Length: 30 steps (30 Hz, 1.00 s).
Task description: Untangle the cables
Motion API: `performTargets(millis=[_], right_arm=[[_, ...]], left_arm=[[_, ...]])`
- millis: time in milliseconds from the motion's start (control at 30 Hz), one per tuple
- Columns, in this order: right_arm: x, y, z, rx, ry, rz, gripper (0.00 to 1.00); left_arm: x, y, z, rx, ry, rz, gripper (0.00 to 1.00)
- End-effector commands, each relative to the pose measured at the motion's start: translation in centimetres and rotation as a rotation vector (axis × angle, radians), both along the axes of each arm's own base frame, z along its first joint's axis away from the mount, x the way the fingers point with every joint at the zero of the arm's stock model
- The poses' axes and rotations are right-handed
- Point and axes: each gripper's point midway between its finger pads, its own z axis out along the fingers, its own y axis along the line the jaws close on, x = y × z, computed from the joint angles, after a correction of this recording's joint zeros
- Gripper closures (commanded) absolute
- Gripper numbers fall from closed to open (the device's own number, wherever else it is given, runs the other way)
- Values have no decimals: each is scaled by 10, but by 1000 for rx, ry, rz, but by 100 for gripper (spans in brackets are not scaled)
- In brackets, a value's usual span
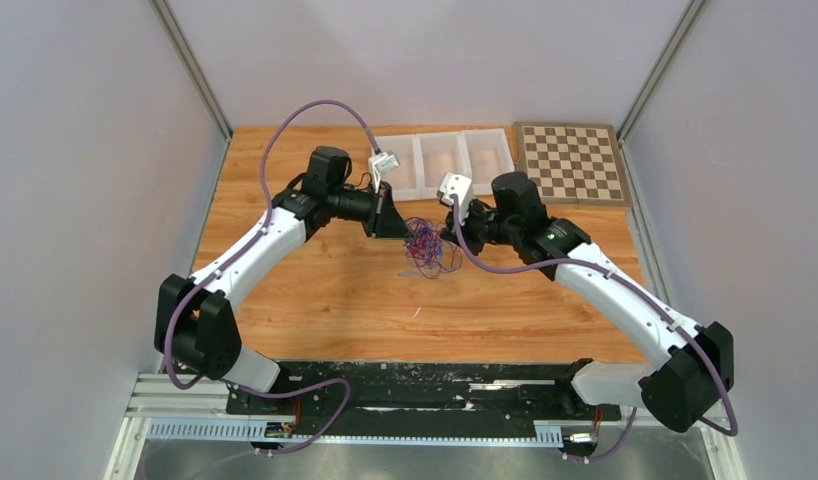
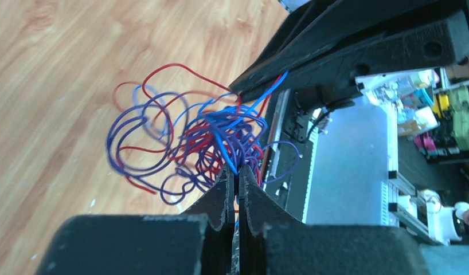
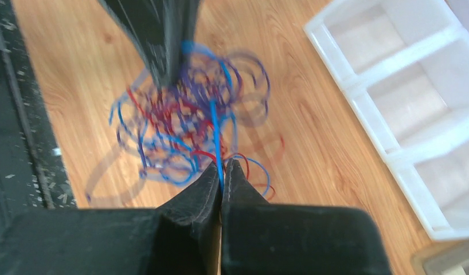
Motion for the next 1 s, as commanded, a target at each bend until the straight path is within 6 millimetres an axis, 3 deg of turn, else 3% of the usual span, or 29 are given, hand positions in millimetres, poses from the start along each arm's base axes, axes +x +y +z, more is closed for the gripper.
performTargets(millis=[0, 167, 367, 533, 633, 767, 900, 967], right_arm=[[20, -52, -13, -103, -59, -152, 100], [50, -144, -41, -221, -68, -375, 100], [60, -257, -70, -372, -68, -591, 100], [61, -322, -81, -423, -32, -714, 100], [62, -350, -81, -431, -18, -764, 100], [65, -371, -80, -426, -10, -798, 100], [68, -374, -71, -384, -12, -790, 100], [65, -355, -62, -295, 25, -710, 100]], left_arm=[[28, 40, 13, -6, -31, 165, 100], [50, 102, -1, 75, -13, 397, 100], [69, 195, -47, 255, 65, 710, 100], [71, 255, -80, 397, 165, 884, 100], [72, 289, -95, 464, 201, 963, 100], [69, 315, -116, 556, 245, 996, 100], [65, 321, -129, 595, 270, 971, 100], [66, 305, -123, 520, 257, 897, 100]])
